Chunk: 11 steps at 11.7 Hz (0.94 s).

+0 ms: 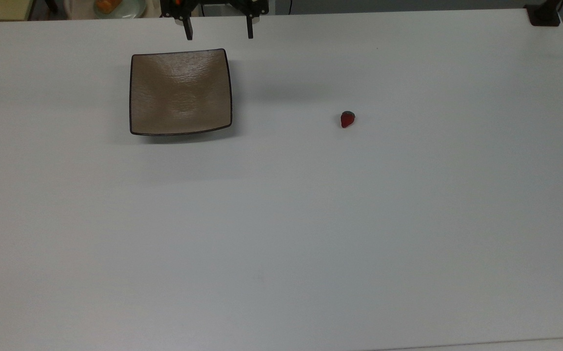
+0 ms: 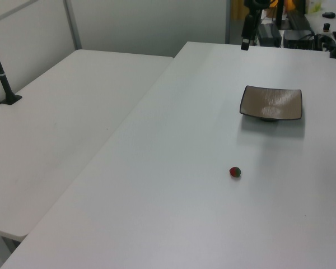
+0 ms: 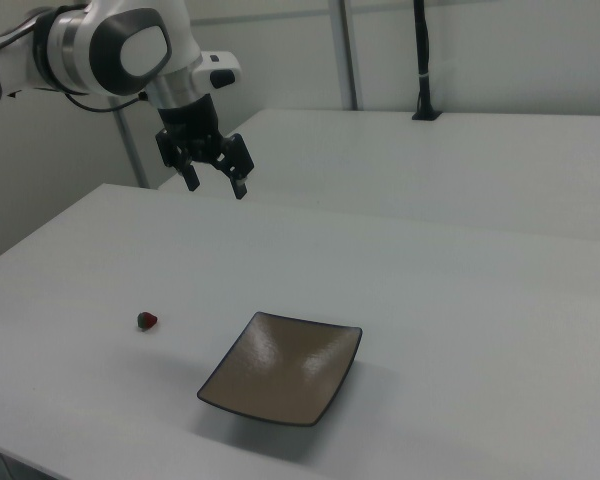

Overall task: Strawberries on a ceramic plate
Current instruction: 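Move the open gripper over the red strawberry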

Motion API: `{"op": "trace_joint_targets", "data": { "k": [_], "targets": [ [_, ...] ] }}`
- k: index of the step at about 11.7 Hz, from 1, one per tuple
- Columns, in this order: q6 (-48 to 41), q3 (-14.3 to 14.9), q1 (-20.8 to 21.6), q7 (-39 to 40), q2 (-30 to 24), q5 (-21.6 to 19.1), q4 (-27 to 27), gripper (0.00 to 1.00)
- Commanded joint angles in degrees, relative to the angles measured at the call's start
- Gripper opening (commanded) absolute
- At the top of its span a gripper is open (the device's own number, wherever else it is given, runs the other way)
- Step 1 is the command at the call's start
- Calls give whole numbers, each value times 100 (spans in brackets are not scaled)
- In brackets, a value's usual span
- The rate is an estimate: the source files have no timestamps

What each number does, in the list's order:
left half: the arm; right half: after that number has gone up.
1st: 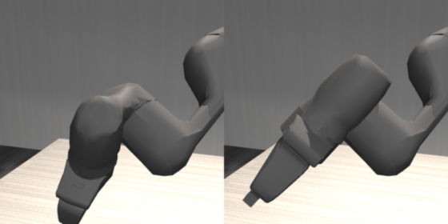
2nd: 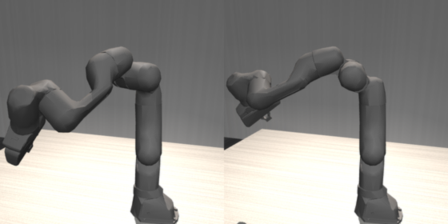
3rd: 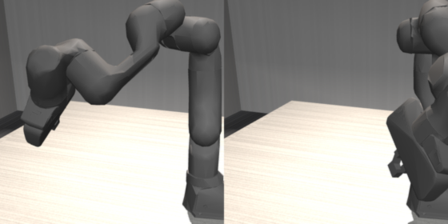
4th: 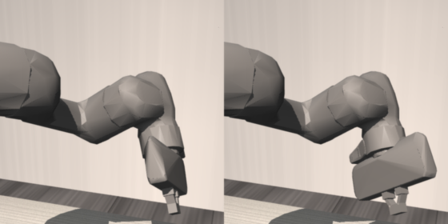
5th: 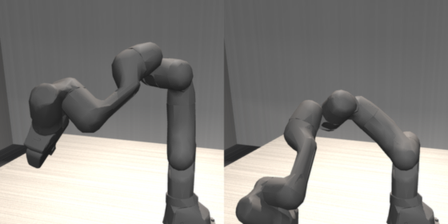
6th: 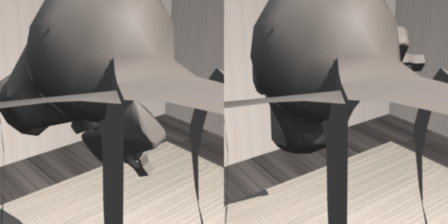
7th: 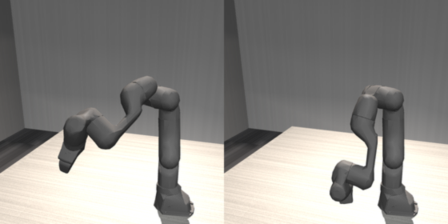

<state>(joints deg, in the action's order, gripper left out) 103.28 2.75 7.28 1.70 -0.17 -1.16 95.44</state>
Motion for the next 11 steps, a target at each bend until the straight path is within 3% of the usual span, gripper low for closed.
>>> {"op": "trace_joint_targets", "data": {
  "k": [1,7,11],
  "targets": [
    [-72,-82,-60,-100,61,-95,-105,100],
    [-80,-82,-34,-100,61,-95,-70,100],
    [-71,-91,361,-206,70,-183,79,100]
  ]
}}
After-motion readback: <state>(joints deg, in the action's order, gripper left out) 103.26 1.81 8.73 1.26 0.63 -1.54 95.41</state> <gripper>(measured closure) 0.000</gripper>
